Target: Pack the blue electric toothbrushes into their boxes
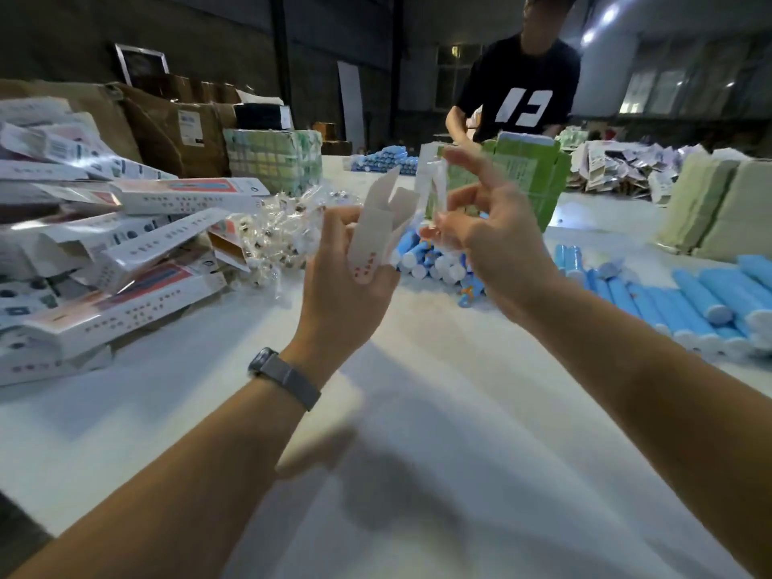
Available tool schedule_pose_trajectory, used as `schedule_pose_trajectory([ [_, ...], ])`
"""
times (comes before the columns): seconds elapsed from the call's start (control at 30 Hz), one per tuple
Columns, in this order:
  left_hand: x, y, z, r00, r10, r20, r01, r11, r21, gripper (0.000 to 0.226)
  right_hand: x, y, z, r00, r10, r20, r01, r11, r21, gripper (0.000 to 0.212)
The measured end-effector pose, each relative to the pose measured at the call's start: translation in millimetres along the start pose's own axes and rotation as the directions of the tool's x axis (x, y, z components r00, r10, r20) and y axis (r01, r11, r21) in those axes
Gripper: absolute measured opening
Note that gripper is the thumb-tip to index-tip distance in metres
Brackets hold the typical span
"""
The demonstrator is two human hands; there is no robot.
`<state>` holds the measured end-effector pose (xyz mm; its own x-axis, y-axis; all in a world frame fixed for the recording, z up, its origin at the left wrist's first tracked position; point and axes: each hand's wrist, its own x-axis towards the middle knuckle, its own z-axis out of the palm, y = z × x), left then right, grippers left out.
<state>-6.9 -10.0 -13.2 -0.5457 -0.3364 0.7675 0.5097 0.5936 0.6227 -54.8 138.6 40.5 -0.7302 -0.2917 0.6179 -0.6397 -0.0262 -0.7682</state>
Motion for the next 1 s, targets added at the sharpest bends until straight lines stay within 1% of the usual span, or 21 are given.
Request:
schedule_pose_trajectory([
  [0.07, -4, 6, 3, 0.999, 0.008, 0.042, -0.007, 0.999, -0.032, 0.043, -17, -16, -11, 0.997, -0.077, -0.022, 0.078, 0.993, 0.093, 0.058],
  [0.1, -6, 7, 3, 0.998, 0.025, 0.061, -0.022, 0.998, -0.055, 0.043, -25, -24, -14, 0.991, -0.127, -0.029, 0.13, 0.986, 0.108, 0.058],
  [0.17, -10, 8, 5, 0.99, 0.072, 0.122, -0.061, 0.994, -0.095, 0.041, -34, -35, -17, 0.968, -0.251, -0.03, 0.252, 0.965, 0.071, 0.051],
  [0.23, -13, 7, 6, 0.979, 0.101, 0.176, -0.083, 0.991, -0.107, 0.035, -39, -43, -18, 0.944, -0.326, -0.05, 0.329, 0.942, 0.066, 0.045],
  [0.3, -15, 7, 6, 0.975, 0.096, 0.202, -0.071, 0.989, -0.128, 0.033, -40, -48, -17, 0.928, -0.363, -0.08, 0.369, 0.927, 0.073, 0.042],
  [0.43, -17, 4, 7, 0.959, 0.068, 0.277, -0.007, 0.976, -0.216, 0.027, -41, -43, -16, 0.907, -0.404, -0.121, 0.405, 0.914, -0.022, 0.04],
  [0.57, -17, 4, 8, 0.952, 0.096, 0.291, -0.017, 0.964, -0.264, 0.033, -44, -34, -15, 0.883, -0.466, -0.049, 0.456, 0.88, -0.134, 0.04],
  [0.63, -18, 5, 8, 0.948, 0.12, 0.295, -0.036, 0.961, -0.275, 0.032, -46, -29, -14, 0.852, -0.523, 0.001, 0.504, 0.821, -0.269, 0.032],
  [0.7, -18, 6, 8, 0.944, 0.114, 0.31, -0.028, 0.963, -0.269, 0.032, -48, -22, -15, 0.803, -0.594, 0.05, 0.553, 0.71, -0.436, 0.015],
  [0.73, -18, 6, 8, 0.942, 0.113, 0.317, -0.026, 0.964, -0.265, 0.035, -48, -19, -16, 0.787, -0.615, 0.06, 0.56, 0.669, -0.489, 0.014],
  [0.8, -18, 7, 9, 0.935, 0.141, 0.325, -0.053, 0.962, -0.267, 0.046, -48, -14, -16, 0.764, -0.641, 0.073, 0.57, 0.618, -0.541, 0.017],
  [0.83, -17, 6, 9, 0.93, 0.156, 0.333, -0.069, 0.964, -0.258, 0.047, -48, -12, -15, 0.755, -0.651, 0.085, 0.575, 0.593, -0.563, 0.018],
  [0.9, -18, 5, 9, 0.931, 0.152, 0.332, -0.069, 0.966, -0.249, 0.037, -49, -8, -13, 0.751, -0.647, 0.134, 0.574, 0.539, -0.617, 0.02],
  [0.97, -18, 3, 8, 0.936, 0.121, 0.331, -0.044, 0.972, -0.23, 0.024, -51, -5, -12, 0.749, -0.636, 0.185, 0.573, 0.482, -0.663, 0.023],
  [1.0, -18, 2, 8, 0.937, 0.106, 0.334, -0.031, 0.974, -0.223, 0.021, -51, -3, -12, 0.746, -0.634, 0.202, 0.575, 0.462, -0.675, 0.025],
])
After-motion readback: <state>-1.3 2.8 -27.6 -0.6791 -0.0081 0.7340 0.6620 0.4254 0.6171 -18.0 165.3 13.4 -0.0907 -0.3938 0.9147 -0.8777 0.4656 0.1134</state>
